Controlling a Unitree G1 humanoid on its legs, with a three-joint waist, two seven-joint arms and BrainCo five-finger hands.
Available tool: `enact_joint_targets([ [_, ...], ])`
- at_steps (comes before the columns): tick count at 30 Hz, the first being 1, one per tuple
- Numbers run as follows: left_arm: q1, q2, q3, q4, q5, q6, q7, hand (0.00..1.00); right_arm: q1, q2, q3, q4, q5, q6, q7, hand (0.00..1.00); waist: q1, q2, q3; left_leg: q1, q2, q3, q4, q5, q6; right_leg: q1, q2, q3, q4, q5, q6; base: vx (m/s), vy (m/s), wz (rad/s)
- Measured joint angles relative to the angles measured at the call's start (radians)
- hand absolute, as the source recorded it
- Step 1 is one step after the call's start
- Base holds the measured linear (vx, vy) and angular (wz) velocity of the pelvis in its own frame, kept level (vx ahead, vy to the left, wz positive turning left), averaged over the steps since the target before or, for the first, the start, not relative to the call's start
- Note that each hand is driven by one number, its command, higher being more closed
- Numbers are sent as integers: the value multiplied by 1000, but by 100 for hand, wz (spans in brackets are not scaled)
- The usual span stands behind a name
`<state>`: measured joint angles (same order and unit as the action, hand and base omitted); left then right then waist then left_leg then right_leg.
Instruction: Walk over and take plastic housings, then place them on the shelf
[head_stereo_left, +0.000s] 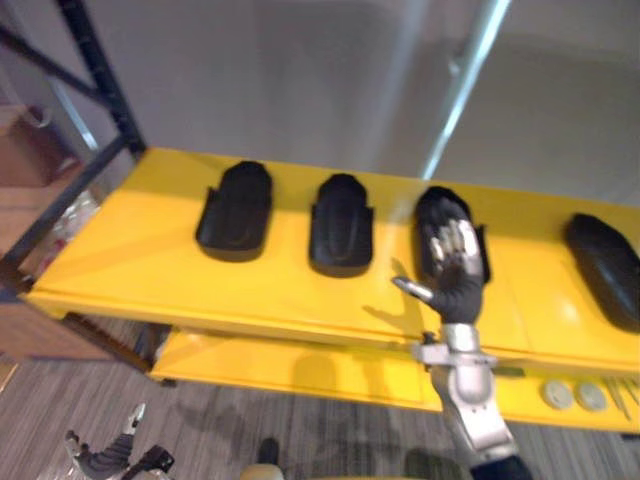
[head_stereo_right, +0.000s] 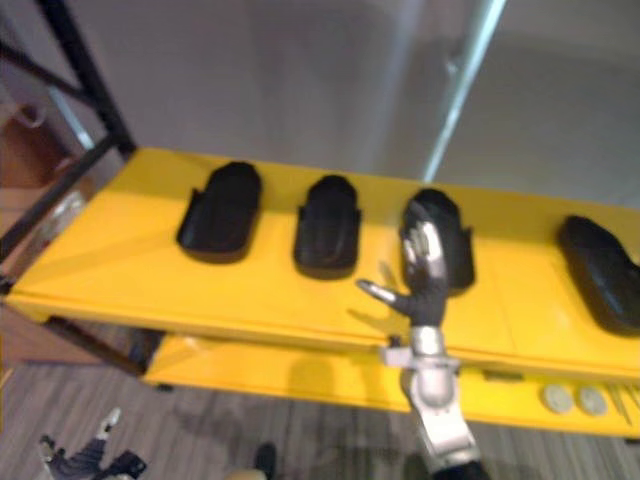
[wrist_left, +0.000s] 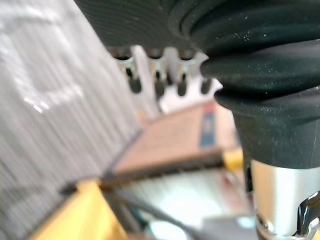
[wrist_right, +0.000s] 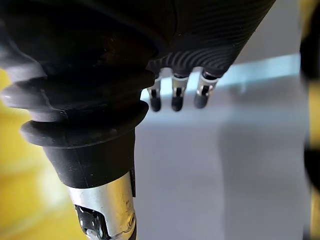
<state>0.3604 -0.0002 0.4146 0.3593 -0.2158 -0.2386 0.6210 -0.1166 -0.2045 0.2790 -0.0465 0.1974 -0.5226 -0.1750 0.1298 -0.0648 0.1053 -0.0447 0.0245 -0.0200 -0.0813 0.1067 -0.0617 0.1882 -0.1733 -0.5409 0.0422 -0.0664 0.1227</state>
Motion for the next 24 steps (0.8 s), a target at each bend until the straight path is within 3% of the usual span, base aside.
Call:
enact_joint_targets([
  [5,16,-15,-4,29,68,-17,-71,0,-204,0,30,123,-11,104,15,0,52,33,41,-49,-27,-71,-5,15,20,23,-4,-130,0,0,0,-48,-1,73],
  [9,20,-12,-23,92,70,-31,-151,0,-273,3,49,186,-68,140,-24,0,67,50,52,-52,-21,15,0,30,39,57,-18,-190,23,-1,-2,-34,39,59],
  [10,29,-13,-45,118,77,-31,-194,0,-313,14,57,221,-90,162,-23,0,85,49,52,-42,-27,21,0,28,41,58,-33,-195,46,-2,-3,7,50,5],
  [15,23,-10,-98,158,116,-33,-284,0,-365,61,72,259,-92,175,9,0,85,49,53,-30,-47,37,0,29,54,58,-59,-191,59,-5,-7,10,30,-7],
  [20,-22,14,-181,253,147,-41,-331,0,-399,79,174,287,-101,175,72,0,78,48,54,-23,-40,66,-5,23,55,50,-58,-154,53,-20,-33,-23,-26,-18],
  [24,-29,17,-241,290,147,-44,-338,0,-435,89,211,303,-251,187,36,0,79,47,56,-26,-25,72,-5,36,43,41,-45,-140,52,-35,-48,-52,-57,-8],
])
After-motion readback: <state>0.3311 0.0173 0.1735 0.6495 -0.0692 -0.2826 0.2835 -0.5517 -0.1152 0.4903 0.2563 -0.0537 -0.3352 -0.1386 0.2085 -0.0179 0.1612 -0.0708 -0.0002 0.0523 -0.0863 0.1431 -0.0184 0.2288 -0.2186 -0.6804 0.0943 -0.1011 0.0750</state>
